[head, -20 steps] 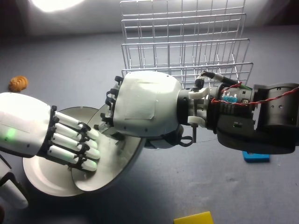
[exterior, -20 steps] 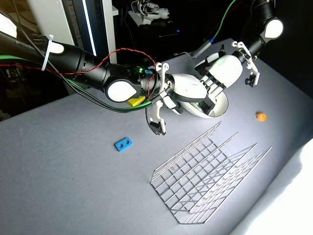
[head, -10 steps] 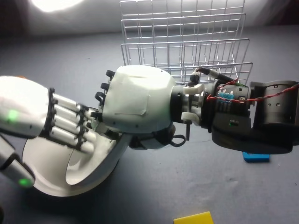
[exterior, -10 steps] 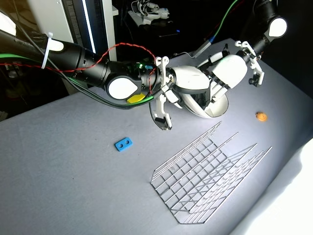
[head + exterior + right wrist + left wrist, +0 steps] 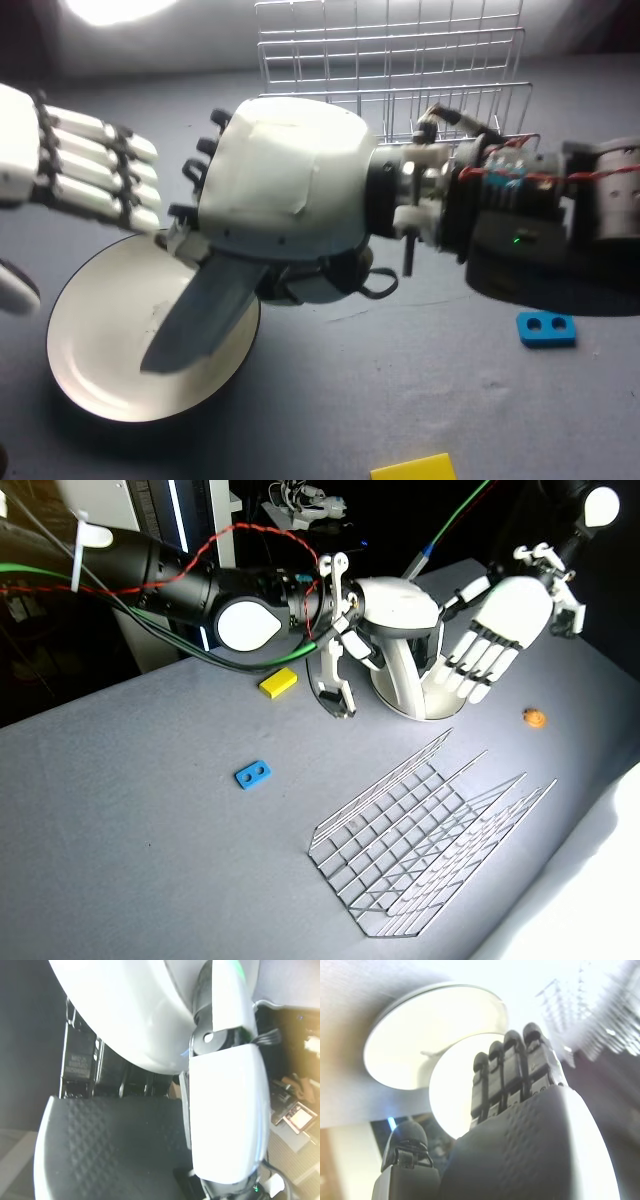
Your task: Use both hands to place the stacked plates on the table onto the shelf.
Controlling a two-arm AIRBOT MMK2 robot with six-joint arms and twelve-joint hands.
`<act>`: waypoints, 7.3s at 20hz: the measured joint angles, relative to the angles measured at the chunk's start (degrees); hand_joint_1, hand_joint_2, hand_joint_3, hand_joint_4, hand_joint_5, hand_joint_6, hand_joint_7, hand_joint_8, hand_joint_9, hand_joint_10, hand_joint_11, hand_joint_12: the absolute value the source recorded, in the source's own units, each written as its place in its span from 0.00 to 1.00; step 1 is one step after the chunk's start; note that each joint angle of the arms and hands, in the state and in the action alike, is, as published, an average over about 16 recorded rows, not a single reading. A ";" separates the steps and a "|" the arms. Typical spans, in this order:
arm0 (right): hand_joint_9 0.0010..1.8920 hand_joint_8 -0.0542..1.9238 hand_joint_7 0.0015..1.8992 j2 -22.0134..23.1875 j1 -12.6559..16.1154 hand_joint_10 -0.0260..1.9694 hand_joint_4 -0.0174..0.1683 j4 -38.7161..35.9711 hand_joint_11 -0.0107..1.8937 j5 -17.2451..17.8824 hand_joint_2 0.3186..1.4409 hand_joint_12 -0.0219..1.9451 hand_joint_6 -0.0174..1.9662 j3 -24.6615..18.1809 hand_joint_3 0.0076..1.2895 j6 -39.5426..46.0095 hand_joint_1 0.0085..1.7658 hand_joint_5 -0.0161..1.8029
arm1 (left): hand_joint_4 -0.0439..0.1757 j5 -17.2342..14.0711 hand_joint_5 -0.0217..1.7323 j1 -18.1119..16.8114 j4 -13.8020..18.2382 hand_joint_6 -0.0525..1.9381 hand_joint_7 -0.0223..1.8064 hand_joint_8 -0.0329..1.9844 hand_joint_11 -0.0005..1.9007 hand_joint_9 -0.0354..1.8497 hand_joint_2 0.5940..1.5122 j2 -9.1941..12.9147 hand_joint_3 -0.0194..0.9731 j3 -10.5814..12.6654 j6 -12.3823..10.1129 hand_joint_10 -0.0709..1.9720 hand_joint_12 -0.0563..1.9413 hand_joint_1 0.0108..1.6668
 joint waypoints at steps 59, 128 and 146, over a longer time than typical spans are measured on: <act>0.62 0.31 0.62 5.23 16.37 0.34 0.06 -28.74 0.56 -20.67 0.56 0.35 0.43 23.07 0.00 91.84 0.77 0.55 | 0.20 1.60 0.13 5.33 8.22 0.03 0.11 0.02 0.01 0.09 0.64 -1.50 0.04 3.17 -3.81 0.03 0.11 0.00; 0.15 0.03 0.16 14.76 11.94 0.01 0.11 -8.67 0.04 -13.40 0.62 0.36 0.02 -10.39 0.01 13.62 0.70 0.20 | 0.19 3.49 0.14 9.11 8.43 0.03 0.08 0.01 0.01 0.12 0.65 -1.40 0.04 2.37 -8.42 0.05 0.22 0.00; 0.01 0.03 0.02 25.40 13.17 0.01 0.10 1.97 0.01 -17.87 0.54 0.08 0.02 -17.29 0.01 13.16 0.72 0.05 | 0.19 -2.04 0.15 4.42 9.04 0.03 0.14 0.02 0.01 0.12 0.65 1.13 0.04 -1.23 -8.47 0.04 0.22 0.00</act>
